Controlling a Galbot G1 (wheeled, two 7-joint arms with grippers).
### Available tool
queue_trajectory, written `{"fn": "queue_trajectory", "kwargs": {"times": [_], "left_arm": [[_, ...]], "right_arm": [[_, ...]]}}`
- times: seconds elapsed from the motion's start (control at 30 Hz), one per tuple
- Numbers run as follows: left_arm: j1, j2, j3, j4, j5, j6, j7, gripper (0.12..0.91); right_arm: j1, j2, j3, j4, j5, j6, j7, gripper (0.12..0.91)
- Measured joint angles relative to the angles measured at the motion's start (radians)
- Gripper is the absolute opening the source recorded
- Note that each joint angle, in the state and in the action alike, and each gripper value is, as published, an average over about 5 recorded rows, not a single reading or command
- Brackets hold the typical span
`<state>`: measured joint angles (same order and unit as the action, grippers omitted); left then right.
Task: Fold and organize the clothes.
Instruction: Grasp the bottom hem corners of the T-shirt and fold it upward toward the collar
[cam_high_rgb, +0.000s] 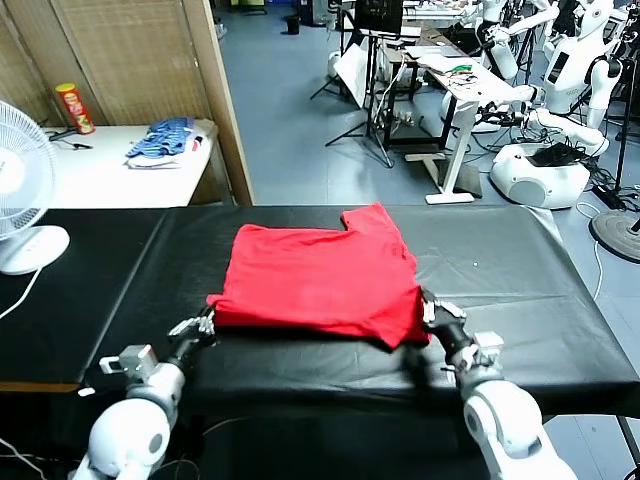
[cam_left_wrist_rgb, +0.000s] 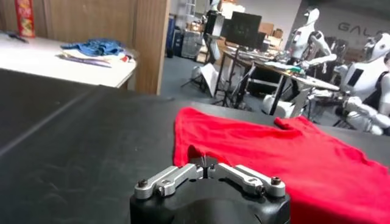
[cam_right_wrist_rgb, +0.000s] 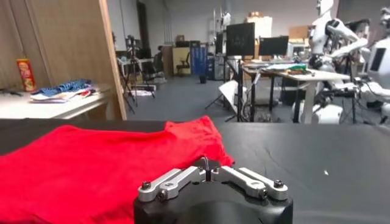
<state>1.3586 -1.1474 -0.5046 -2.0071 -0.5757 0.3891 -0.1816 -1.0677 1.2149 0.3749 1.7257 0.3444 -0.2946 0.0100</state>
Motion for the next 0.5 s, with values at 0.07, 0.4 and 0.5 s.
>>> {"fn": "queue_trajectory", "kwargs": {"times": [0.07,0.4,0.5], "left_arm": [[-0.016,0.006,0.008,0.021,0.011,0.001,0.0,0.126],[-0.077,0.021,0.04,0.097,0.024,0.015,0.0,0.126],[-0.089,0.019,0.046,0.106,0.023,0.022,0.0,0.16]], "right_arm": [[0.04,0.003,-0.021,-0.047,-0.003,0.009,-0.007,0.122],[0.136,-0.009,-0.069,-0.151,0.009,-0.018,-0.065,0.161],[0.114,-0.029,-0.059,-0.117,0.026,-0.055,-0.073,0.296]]}}
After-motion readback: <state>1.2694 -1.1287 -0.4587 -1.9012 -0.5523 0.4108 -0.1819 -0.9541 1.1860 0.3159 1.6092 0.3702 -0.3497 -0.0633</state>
